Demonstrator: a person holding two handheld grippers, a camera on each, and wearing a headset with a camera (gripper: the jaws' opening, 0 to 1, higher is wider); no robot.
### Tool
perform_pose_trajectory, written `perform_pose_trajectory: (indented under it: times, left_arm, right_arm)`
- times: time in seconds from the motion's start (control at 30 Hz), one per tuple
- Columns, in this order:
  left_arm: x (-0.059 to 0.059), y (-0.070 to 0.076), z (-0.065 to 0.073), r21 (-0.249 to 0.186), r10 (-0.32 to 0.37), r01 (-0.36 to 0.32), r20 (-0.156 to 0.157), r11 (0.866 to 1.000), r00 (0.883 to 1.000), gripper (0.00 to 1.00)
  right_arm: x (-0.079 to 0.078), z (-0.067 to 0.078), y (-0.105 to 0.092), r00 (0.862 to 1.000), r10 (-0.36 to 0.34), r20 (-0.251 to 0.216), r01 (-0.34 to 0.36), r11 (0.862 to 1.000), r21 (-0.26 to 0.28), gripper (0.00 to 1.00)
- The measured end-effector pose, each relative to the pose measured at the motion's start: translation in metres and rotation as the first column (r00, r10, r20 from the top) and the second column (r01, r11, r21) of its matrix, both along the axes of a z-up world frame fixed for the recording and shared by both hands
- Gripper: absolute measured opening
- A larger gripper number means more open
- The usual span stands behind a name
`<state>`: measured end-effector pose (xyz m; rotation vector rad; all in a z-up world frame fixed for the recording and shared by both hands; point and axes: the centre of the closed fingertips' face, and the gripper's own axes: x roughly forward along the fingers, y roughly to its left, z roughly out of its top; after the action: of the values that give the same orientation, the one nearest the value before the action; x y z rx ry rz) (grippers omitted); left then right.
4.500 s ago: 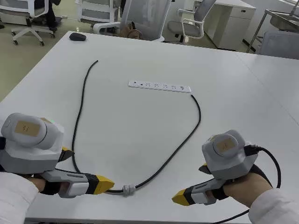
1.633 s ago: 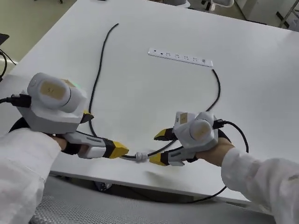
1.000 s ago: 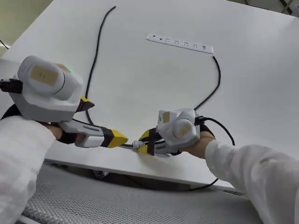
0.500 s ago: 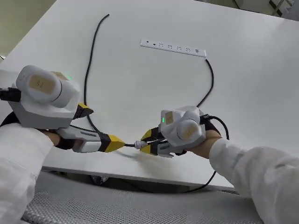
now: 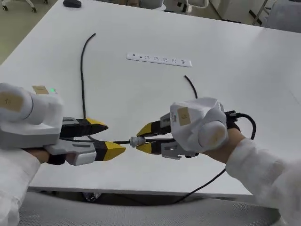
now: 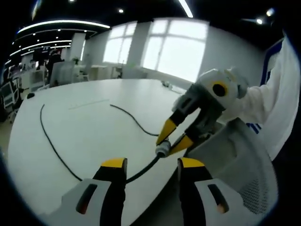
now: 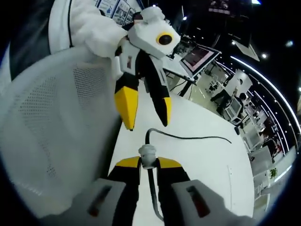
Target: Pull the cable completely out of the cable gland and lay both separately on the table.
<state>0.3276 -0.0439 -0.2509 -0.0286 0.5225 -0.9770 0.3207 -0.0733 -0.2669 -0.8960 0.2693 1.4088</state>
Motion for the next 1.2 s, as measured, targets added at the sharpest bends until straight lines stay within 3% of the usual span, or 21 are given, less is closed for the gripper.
perform_pose_trajectory:
  times: [0.07,0.27,0.37,0.47,0.57,0.7,0.8,0.87,0.93,1.03,1.17,1.2]
  left_arm:
    - [-0.002,-0.003,0.004,-0.047,-0.003,0.002,-0.027,0.999,1.000,0.45]
    - [-0.006,-0.013,0.023,-0.131,-0.045,0.047,0.018,0.990,0.999,0.41]
    - [-0.015,-0.019,0.025,-0.163,-0.090,0.085,-0.023,0.983,0.996,0.31]
    - [-0.019,-0.022,0.025,-0.167,-0.115,0.109,-0.024,0.980,0.993,0.26]
    - [-0.023,-0.028,0.034,-0.221,-0.141,0.134,-0.018,0.966,0.990,0.27]
    - [-0.025,-0.028,0.038,-0.251,-0.150,0.137,-0.034,0.958,0.988,0.20]
    - [-0.026,-0.028,0.041,-0.260,-0.155,0.142,-0.028,0.955,0.988,0.17]
    - [-0.026,-0.028,0.043,-0.264,-0.155,0.145,-0.017,0.953,0.988,0.17]
    - [-0.026,-0.028,0.046,-0.294,-0.156,0.141,-0.030,0.945,0.987,0.17]
    - [-0.027,-0.029,0.048,-0.297,-0.162,0.147,-0.026,0.943,0.986,0.17]
    - [-0.030,-0.029,0.055,-0.261,-0.185,0.193,0.054,0.946,0.981,0.16]
    - [-0.030,-0.028,0.056,-0.271,-0.182,0.185,0.036,0.945,0.983,0.16]
  right_arm:
    - [-0.004,0.006,0.001,1.000,0.017,0.019,-0.018,1.000,0.005,0.12]
    - [-0.014,0.024,-0.001,0.998,0.031,0.047,-0.032,0.999,0.039,0.12]
    - [-0.018,0.033,-0.001,0.997,0.033,0.063,-0.037,0.998,0.055,0.12]
    - [-0.019,0.039,0.000,0.997,0.037,0.075,-0.042,0.997,0.071,0.12]
    - [-0.024,0.046,0.003,0.995,0.056,0.085,-0.064,0.994,0.092,0.12]
    - [-0.025,0.052,0.006,0.992,0.069,0.108,-0.080,0.992,0.102,0.12]
    - [-0.024,0.054,0.007,0.991,0.075,0.114,-0.087,0.990,0.110,0.12]
    - [-0.024,0.056,0.007,0.990,0.080,0.117,-0.093,0.989,0.114,0.12]
    - [-0.025,0.058,0.008,0.991,0.081,0.110,-0.095,0.987,0.129,0.12]
    - [-0.026,0.061,0.008,0.989,0.088,0.119,-0.104,0.985,0.135,0.12]
    - [-0.028,0.066,0.008,0.989,0.097,0.112,-0.114,0.981,0.156,0.12]
    - [-0.029,0.069,0.009,0.992,0.093,0.080,-0.107,0.976,0.192,0.12]
